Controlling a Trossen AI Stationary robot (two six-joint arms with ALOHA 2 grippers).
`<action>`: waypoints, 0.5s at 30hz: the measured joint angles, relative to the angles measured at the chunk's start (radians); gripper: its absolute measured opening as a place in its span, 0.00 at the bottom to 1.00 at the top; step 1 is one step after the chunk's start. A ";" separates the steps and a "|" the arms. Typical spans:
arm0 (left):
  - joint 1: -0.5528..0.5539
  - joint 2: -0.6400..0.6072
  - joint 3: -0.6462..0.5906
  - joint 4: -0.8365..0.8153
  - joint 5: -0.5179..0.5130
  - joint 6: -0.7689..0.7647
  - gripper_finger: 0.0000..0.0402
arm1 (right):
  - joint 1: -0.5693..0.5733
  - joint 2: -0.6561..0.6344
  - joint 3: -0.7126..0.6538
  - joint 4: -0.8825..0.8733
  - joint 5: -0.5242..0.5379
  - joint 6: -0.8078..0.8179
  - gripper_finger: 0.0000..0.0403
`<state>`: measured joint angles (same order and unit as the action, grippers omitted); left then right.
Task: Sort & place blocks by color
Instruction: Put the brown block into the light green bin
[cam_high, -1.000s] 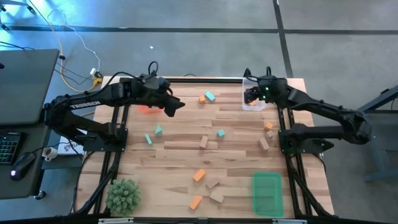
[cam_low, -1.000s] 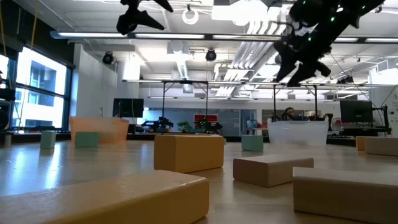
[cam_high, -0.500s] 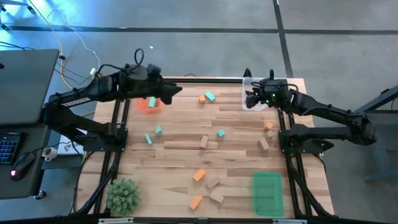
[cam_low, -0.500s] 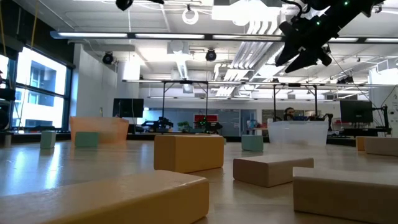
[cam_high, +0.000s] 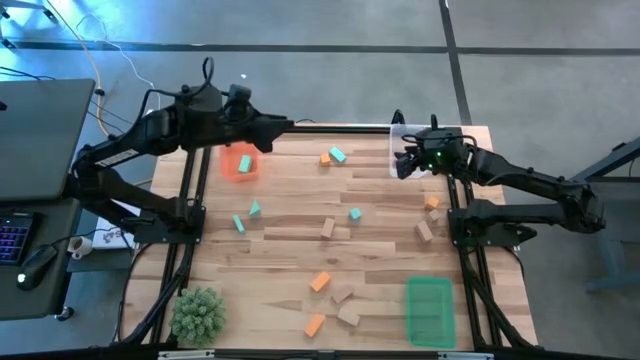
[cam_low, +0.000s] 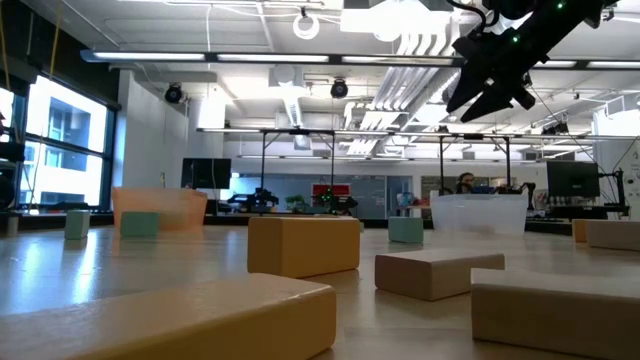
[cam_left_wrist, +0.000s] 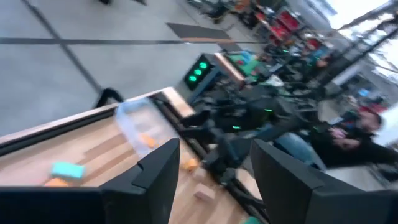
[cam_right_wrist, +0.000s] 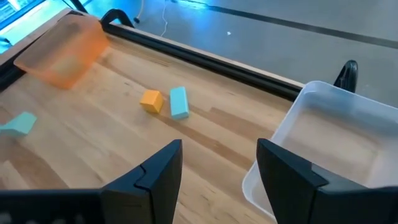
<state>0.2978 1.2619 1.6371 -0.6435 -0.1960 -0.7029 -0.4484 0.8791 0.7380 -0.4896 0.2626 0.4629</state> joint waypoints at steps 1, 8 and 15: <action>-0.009 0.015 0.023 -0.003 0.004 0.010 0.45 | 0.000 0.000 0.000 0.000 -0.003 0.000 0.48; -0.089 0.129 0.136 -0.005 -0.035 0.069 0.40 | 0.000 0.000 0.000 -0.009 -0.062 -0.026 0.48; -0.161 0.231 0.142 -0.107 -0.174 0.072 0.37 | 0.000 0.000 0.000 -0.065 -0.065 -0.026 0.48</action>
<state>0.1365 1.4930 1.7790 -0.7505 -0.3700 -0.6308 -0.4484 0.8791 0.7380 -0.5548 0.1974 0.4366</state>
